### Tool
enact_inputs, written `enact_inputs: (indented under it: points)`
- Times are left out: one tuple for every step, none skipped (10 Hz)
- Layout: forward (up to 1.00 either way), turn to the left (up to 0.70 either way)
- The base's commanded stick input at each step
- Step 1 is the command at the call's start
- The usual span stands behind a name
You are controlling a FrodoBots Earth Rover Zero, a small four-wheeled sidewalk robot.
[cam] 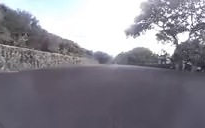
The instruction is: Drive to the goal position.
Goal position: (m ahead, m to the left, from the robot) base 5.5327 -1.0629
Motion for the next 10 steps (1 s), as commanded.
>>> enact_inputs:
  points:
    - [0.70,0.00]
    - [0.70,0.00]
    - [0.70,0.00]
    - [0.70,0.00]
    - [0.70,0.00]
    - [0.70,0.00]
    - [0.70,0.00]
    - [0.70,0.00]
    - [0.70,0.00]
    - [0.70,0.00]
